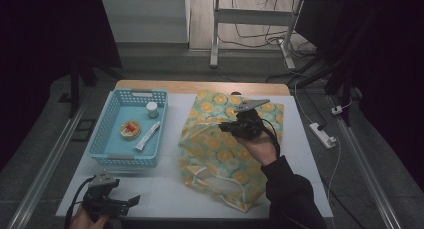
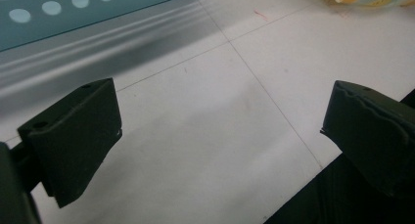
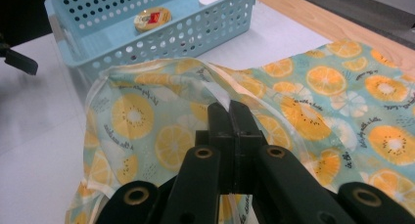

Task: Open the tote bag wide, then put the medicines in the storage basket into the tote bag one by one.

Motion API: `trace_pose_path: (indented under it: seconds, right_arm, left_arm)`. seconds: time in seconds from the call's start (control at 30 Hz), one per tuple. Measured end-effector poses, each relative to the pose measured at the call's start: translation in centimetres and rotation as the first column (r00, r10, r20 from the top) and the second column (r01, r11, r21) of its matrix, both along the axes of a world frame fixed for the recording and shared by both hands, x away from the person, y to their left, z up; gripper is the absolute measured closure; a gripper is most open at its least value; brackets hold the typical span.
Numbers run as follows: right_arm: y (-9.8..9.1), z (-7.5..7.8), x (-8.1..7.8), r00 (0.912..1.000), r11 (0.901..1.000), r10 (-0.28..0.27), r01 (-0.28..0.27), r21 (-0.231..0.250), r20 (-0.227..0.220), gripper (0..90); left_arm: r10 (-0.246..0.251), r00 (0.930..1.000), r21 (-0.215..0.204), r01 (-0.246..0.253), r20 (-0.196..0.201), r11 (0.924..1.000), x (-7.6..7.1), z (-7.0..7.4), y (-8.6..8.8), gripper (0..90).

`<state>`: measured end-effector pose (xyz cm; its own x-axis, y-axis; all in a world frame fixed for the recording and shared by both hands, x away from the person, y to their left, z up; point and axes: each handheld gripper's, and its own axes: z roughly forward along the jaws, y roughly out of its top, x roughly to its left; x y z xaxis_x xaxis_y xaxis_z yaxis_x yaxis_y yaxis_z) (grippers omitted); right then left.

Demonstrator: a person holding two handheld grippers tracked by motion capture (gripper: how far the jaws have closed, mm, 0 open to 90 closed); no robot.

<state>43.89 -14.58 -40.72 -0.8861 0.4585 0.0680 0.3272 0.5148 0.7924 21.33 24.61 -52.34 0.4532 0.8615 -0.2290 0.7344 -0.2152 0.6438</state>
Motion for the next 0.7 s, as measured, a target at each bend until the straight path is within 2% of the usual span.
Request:
trace_pose_path:
  seconds: [0.27,0.6,0.7]
  right_arm:
    - [-0.20,0.81,0.15,0.9999,0.9992,-0.007,0.006,0.039,0.015,90.0]
    - [-0.47,0.68,-0.07,0.9995,0.9991,-0.006,0.005,0.043,0.032,90.0]
    - [-0.51,0.62,-0.03,0.9995,0.9990,-0.006,0.005,0.044,0.031,90.0]
  left_arm:
    - [0.001,1.0000,-0.003,-0.001,0.001,1.0000,0.00,0.00,0.04,1.0]
    - [0.010,0.9999,-0.012,-0.010,0.006,0.9999,-0.07,0.03,0.17,0.2]
    - [0.014,0.9999,-0.026,-0.014,0.003,0.9996,-0.07,0.04,0.33,0.2]
